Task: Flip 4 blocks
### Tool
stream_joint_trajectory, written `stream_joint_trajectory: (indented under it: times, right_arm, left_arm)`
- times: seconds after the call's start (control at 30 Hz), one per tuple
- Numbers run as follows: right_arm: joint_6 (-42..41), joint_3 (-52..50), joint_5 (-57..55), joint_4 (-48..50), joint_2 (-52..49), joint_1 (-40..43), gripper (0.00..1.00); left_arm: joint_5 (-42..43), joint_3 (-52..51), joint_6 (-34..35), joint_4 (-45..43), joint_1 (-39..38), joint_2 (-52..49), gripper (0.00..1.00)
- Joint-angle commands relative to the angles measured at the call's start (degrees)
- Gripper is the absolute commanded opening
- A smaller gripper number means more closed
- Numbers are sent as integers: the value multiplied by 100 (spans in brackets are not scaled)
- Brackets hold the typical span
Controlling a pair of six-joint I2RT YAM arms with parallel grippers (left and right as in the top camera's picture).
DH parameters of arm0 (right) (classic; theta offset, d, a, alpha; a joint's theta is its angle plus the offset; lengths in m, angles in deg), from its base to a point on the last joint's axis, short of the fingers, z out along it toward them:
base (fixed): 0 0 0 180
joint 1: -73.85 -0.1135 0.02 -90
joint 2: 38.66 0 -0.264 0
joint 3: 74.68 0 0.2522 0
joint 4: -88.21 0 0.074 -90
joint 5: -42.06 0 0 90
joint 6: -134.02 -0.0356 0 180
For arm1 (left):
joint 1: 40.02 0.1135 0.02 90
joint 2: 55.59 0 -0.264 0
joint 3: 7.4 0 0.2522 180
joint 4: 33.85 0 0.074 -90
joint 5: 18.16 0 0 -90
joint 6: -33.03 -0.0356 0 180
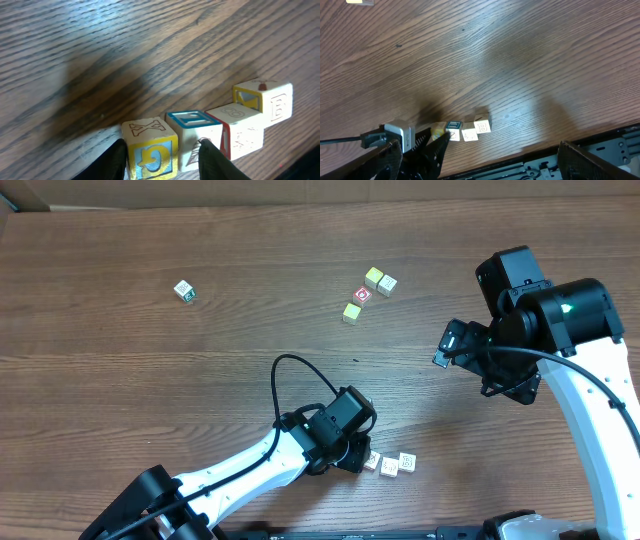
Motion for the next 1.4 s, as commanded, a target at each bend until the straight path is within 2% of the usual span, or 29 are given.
stream_joint_trajectory:
  times: [0.0, 0.27, 0.4, 0.53, 0.67, 0.7, 0.77, 0.83, 0.9, 0.97, 1.0, 1.2, 1.37]
  right_arm:
    - [44, -13, 7, 33, 20, 15, 100]
    - [44, -13, 7, 28, 20, 15, 100]
    - [44, -13, 4, 28, 20, 15, 100]
    - [44, -15, 0, 79, 20, 15, 100]
    - [17, -105, -61, 79, 20, 15, 100]
    - [-24, -175, -59, 68, 20, 15, 97]
    - [-111, -393, -61, 85, 22, 15, 84]
    - [-201, -675, -52, 120, 22, 13, 59]
    - [-199, -1016, 9, 234, 42, 13, 41]
    - [-203, -1510, 133, 466, 98, 13, 9]
    - [-223, -1703, 188, 560, 125, 13, 4]
    - [-243, -2879, 675, 1060, 236, -11, 4]
    - [-264, -3742, 1060, 1504, 260, -337, 4]
  left_arm:
    - [122, -59, -28, -85, 0, 33, 40]
    - [109, -59, -28, -149, 15, 33, 42]
    - [101, 26, -66, -70, 284, 52, 41]
    - [98, 413, -372, 402, 813, 221, 37]
    - [72, 1115, -942, 1270, 1467, 577, 37]
    - [26, 1270, -1029, 1497, 1606, 658, 38]
    - [-90, 1488, -1165, 1873, 1853, 800, 41]
    - [-201, 1556, -1303, 2170, 2055, 885, 46]
    - [-212, 1554, -1460, 2439, 2205, 894, 49]
    - [-210, 1515, -1600, 2745, 2330, 872, 49]
    - [-212, 1482, -1646, 2841, 2352, 870, 49]
    - [-168, 1287, -1661, 2922, 2361, 857, 52]
    - [-160, 1257, -1659, 2900, 2361, 855, 54]
